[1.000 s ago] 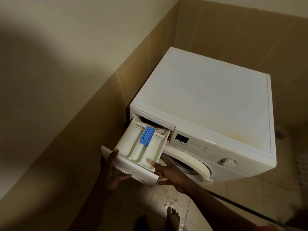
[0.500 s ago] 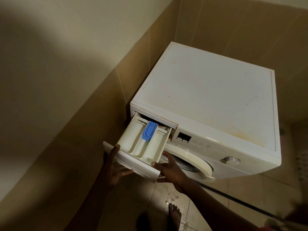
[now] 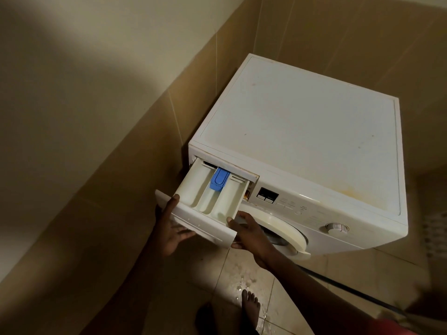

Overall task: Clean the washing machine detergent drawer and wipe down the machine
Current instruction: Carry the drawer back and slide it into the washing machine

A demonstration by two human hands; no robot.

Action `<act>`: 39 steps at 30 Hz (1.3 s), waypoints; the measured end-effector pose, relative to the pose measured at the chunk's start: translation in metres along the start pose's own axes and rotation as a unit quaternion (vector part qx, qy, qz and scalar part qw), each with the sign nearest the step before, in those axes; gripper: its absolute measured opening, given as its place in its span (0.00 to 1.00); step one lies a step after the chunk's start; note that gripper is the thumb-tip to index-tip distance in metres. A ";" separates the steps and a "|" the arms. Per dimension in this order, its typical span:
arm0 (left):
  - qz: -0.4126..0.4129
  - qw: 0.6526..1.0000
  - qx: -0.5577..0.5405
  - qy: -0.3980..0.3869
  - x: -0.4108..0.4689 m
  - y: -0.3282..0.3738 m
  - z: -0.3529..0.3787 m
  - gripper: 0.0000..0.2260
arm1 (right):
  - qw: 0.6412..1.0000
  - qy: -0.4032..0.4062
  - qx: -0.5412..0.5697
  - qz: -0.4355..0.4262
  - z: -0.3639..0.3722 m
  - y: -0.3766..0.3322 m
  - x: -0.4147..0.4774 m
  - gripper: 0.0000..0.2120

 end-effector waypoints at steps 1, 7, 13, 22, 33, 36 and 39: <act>-0.001 1.000 -0.004 -0.003 0.001 0.000 0.002 0.44 | 1.000 0.000 0.021 0.009 -0.003 0.002 0.000 0.19; 0.001 1.000 0.003 -0.012 0.005 0.000 0.013 0.38 | 0.992 -0.010 0.122 -0.028 -0.005 0.010 -0.013 0.21; 0.022 0.999 0.009 -0.036 0.006 0.000 0.017 0.53 | 0.987 0.037 -0.010 -0.158 0.007 0.014 -0.027 0.18; 0.017 0.999 -0.027 0.000 0.004 -0.010 0.020 0.37 | 0.929 0.195 -0.166 -0.265 0.000 0.011 -0.021 0.03; 0.033 0.998 -0.033 -0.031 0.028 -0.004 0.044 0.39 | 0.916 0.268 -0.179 -0.239 -0.014 -0.015 -0.008 0.07; 0.030 0.999 -0.028 -0.029 0.029 -0.003 0.058 0.39 | 0.903 0.294 -0.177 -0.259 -0.023 -0.023 -0.005 0.09; 0.026 0.999 -0.019 -0.032 0.030 -0.002 0.071 0.36 | 0.860 0.350 -0.231 -0.290 -0.032 -0.036 0.000 0.17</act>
Point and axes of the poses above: each hand's wrist, its own x-axis towards the middle knuckle, its own z-axis out of the palm, y = z × x, the point moved 4 cm from there along x, towards the middle knuckle, and after that the axes turned 8 degrees about z, right-handed, at the moved point
